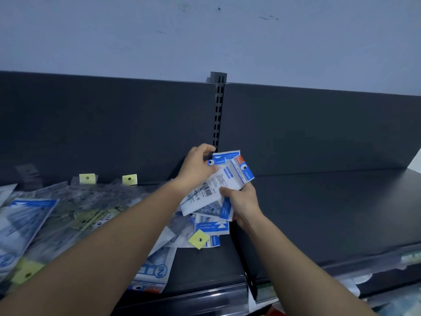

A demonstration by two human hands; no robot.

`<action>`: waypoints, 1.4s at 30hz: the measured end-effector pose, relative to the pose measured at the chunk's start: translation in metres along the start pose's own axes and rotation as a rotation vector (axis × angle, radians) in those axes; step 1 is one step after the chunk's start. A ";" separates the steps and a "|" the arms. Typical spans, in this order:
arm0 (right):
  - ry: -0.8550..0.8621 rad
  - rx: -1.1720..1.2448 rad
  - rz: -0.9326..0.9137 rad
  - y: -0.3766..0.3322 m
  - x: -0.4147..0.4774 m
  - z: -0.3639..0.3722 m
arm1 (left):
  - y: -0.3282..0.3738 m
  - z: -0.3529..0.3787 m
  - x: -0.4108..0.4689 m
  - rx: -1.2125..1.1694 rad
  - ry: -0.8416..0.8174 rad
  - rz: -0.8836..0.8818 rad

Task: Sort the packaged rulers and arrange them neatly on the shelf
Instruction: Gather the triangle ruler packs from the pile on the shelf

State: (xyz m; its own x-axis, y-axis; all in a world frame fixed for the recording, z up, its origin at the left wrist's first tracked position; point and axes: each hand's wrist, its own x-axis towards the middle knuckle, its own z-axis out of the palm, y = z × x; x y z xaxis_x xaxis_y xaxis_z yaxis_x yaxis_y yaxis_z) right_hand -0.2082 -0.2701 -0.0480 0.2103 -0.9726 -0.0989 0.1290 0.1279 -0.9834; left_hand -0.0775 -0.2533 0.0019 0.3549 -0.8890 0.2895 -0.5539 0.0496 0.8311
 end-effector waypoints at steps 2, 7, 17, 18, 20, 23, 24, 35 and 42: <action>0.089 0.051 0.007 -0.001 0.004 -0.002 | 0.001 -0.006 -0.010 0.145 0.041 0.091; 0.374 0.158 -0.053 0.000 0.011 -0.016 | -0.004 -0.016 -0.038 0.149 -0.498 0.026; 0.429 0.198 -0.107 -0.004 -0.004 -0.024 | -0.024 -0.012 -0.047 0.835 -0.784 -0.051; 0.422 0.199 -0.105 -0.005 -0.005 -0.026 | -0.024 -0.014 -0.047 0.774 -0.734 -0.067; 0.412 0.195 -0.100 -0.006 -0.008 -0.027 | -0.028 -0.019 -0.043 0.594 -0.572 -0.117; 0.381 0.186 -0.078 -0.006 -0.011 -0.029 | -0.032 -0.023 -0.036 0.065 -0.325 -0.302; 0.366 0.188 -0.061 -0.006 -0.012 -0.028 | -0.031 -0.025 -0.034 -0.057 -0.265 -0.330; 0.176 0.257 0.065 -0.011 -0.022 -0.021 | 0.011 -0.007 -0.014 -0.340 0.171 -0.240; -0.073 0.110 0.020 -0.013 -0.034 -0.017 | -0.002 -0.001 -0.022 -0.408 0.170 -0.317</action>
State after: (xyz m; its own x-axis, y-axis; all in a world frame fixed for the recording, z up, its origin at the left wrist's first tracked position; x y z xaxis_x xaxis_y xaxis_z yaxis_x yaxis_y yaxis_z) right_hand -0.2333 -0.2419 -0.0342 0.2834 -0.9535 -0.1029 0.2285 0.1714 -0.9584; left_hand -0.0838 -0.2333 -0.0057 0.5928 -0.8044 0.0397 -0.0749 -0.0060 0.9972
